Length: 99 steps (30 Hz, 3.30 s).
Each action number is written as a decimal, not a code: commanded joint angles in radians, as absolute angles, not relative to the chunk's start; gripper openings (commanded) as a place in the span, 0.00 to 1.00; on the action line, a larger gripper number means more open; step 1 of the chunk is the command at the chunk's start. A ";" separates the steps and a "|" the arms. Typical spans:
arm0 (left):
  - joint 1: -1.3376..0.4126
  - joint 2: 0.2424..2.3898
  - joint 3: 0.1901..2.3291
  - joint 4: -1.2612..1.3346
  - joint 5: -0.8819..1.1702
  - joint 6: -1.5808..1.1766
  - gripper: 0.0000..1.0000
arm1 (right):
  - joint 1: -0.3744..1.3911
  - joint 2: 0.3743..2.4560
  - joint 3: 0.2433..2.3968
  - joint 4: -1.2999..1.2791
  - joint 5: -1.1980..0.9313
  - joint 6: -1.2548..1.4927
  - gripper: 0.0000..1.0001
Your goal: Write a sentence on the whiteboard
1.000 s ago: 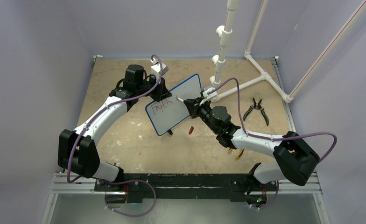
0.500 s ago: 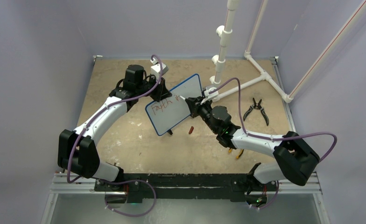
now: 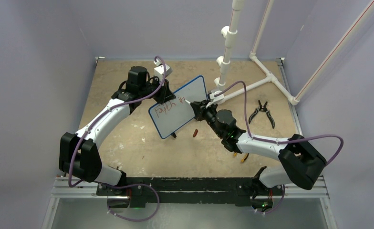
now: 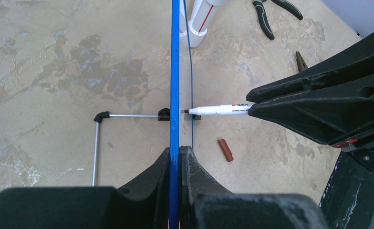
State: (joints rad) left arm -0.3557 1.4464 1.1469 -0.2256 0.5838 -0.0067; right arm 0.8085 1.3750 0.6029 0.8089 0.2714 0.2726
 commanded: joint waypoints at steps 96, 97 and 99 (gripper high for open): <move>-0.422 1.726 1.312 -0.158 0.670 -0.041 0.00 | 0.558 1.395 0.649 0.870 -0.057 0.300 0.00; -0.422 1.726 1.312 -0.158 0.670 -0.040 0.00 | 0.558 1.397 0.642 0.867 -0.057 0.301 0.00; -0.422 1.726 1.312 -0.158 0.670 -0.040 0.00 | 0.558 1.400 0.628 0.864 -0.057 0.305 0.00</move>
State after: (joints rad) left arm -0.4000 1.6939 1.3224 -0.1112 0.6651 -0.0902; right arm 0.5591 1.3941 0.6281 0.8505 -0.0864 0.3130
